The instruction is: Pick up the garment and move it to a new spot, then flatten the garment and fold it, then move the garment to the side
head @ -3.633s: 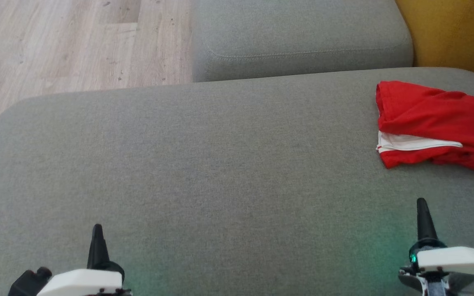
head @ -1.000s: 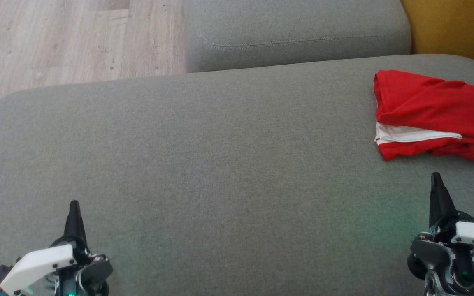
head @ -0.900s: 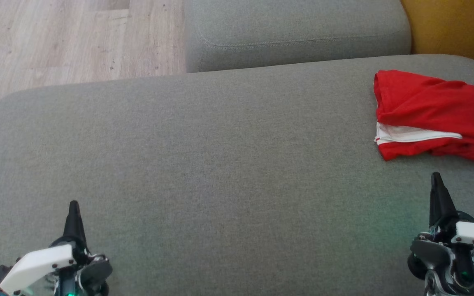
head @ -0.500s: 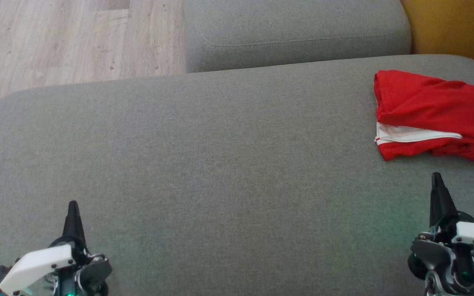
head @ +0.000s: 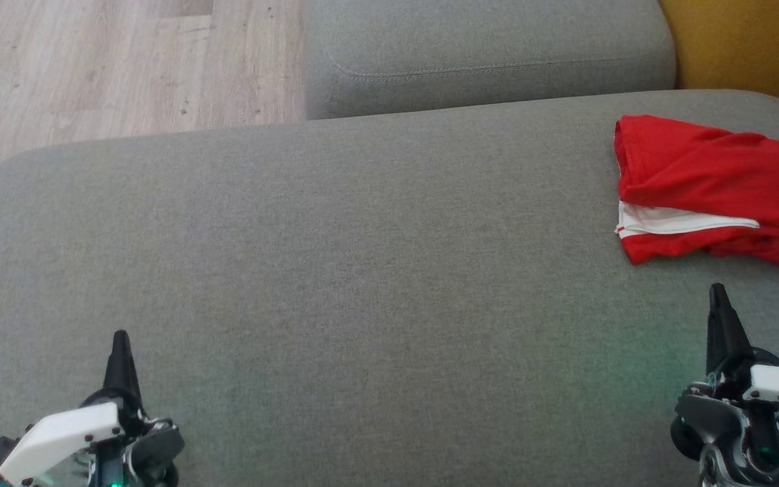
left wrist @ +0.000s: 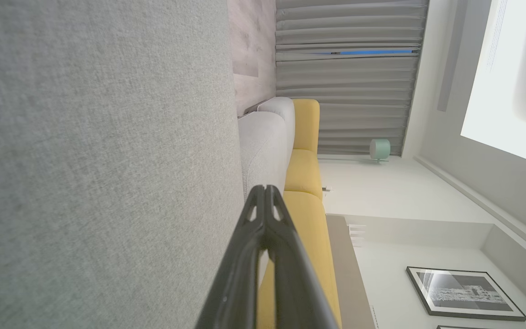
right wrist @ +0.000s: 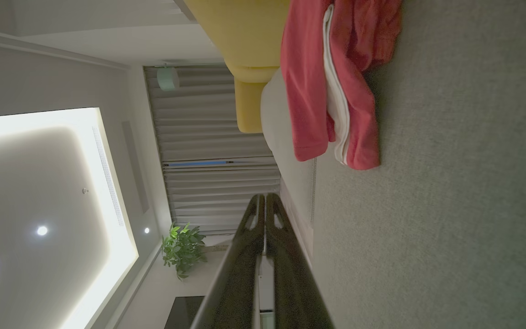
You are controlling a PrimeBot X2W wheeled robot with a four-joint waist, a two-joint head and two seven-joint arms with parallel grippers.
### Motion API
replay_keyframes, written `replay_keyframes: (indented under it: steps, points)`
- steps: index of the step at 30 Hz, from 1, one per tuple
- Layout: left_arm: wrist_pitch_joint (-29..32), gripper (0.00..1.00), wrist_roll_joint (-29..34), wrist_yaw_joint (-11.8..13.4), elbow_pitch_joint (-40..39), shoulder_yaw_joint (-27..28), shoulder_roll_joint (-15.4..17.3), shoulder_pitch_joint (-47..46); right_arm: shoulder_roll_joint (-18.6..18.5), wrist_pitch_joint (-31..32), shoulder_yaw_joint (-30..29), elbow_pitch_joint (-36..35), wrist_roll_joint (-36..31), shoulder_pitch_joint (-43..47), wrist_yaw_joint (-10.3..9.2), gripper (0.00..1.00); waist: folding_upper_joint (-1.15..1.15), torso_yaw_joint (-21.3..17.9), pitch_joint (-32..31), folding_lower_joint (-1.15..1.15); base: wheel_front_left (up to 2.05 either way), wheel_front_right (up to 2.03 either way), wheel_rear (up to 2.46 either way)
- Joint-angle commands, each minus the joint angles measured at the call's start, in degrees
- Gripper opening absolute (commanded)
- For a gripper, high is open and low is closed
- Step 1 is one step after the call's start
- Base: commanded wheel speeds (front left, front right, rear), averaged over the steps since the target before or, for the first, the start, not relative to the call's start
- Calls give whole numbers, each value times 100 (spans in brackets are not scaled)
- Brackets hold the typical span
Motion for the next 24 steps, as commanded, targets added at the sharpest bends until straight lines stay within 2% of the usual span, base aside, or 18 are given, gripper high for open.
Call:
replay_keyframes:
  steps: [1, 24]
  points:
    - [35, 0, 65, -36, -162, 197, 44, -290, -59, 26, 95, -178, -39, -309, -4, 0, 0, 0, 0, 0, 0, 0, 0]
    - [58, 0, 89, -36, -160, 226, 24, -292, -43, 45, 73, -177, -58, -311, -4, 0, 0, 0, 0, 0, 0, 0, 0]
